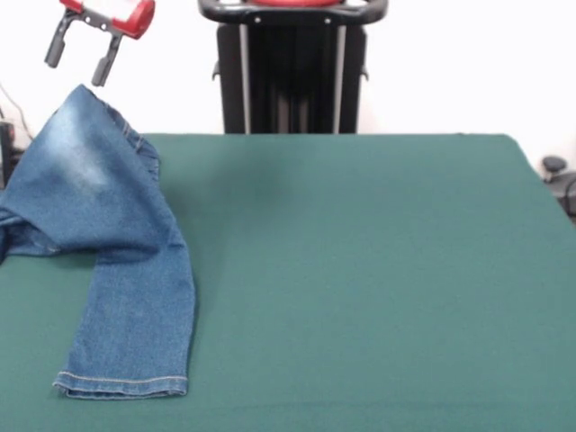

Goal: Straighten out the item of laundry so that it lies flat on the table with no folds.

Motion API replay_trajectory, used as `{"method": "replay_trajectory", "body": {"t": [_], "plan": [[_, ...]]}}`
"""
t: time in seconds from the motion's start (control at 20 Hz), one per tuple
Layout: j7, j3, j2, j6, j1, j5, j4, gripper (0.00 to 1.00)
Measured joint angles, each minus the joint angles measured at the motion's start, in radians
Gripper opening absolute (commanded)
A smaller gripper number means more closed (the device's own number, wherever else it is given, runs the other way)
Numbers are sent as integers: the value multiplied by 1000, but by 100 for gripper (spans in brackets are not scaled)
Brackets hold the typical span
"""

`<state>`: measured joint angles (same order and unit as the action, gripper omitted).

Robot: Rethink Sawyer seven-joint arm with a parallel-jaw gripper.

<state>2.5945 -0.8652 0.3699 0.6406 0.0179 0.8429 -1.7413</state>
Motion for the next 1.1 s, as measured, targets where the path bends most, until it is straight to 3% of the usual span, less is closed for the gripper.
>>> {"method": "replay_trajectory", "body": {"t": [0.45,1.1], "plan": [[0,0,-128,125,2,-138,1,100],[0,-1,-301,211,-2,-177,19,100]]}}
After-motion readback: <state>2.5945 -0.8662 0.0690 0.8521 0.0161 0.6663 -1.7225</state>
